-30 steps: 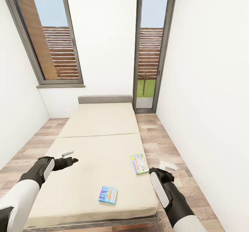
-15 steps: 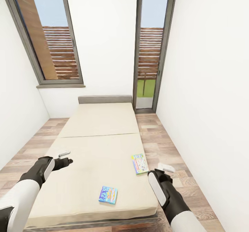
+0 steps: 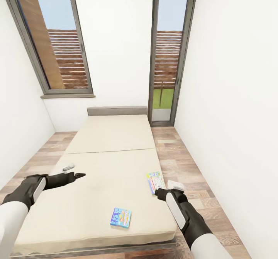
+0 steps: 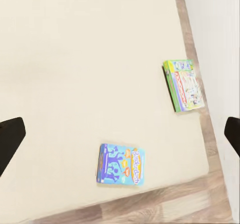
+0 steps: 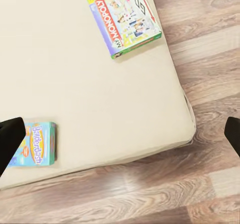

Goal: Put all the toys in the child's room - the three board games (two on the bed and one on the table), the two jigsaw puzzles on the table, and the tennis ball on the table - inside the toy box on the table in the child's room.

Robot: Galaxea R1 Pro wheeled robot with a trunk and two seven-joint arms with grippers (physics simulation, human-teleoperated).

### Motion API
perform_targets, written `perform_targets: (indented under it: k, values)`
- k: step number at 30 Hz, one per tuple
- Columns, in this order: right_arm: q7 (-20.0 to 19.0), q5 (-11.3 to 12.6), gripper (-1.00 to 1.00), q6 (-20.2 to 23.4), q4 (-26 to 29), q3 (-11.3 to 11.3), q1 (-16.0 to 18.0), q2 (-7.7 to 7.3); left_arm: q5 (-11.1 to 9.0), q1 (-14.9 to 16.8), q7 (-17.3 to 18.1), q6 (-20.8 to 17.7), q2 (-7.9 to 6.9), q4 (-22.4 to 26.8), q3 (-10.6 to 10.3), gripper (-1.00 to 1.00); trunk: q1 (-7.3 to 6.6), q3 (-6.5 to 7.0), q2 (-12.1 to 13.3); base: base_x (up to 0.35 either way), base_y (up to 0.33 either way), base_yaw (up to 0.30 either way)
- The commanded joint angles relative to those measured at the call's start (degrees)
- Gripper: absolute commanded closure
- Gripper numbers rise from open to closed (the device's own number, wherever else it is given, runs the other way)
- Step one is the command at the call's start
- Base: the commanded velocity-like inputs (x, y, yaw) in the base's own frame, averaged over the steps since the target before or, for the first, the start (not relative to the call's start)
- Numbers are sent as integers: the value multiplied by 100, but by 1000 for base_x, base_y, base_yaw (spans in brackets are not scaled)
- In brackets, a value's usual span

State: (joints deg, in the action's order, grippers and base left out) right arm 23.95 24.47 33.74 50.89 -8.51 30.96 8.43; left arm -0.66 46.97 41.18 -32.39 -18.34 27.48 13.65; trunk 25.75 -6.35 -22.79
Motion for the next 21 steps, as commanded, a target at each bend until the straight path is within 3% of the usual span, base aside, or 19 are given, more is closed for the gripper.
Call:
perform_targets:
  k: [1,6,21]
  values:
    - [2,59,-100,7,8,-13,6,-8,-1,5,302,-50,-51,2,21,-100,4,-13,-13,0,0,0]
    - [-73,58,-100,2,9,-11,6,-15,-3,5,757,-49,-176,2,16,-100,4,-13,-13,0,0,0]
    - [-101,58,-100,-16,9,-10,6,-10,-12,5,908,-48,-232,-1,15,-100,4,-13,-13,0,0,0]
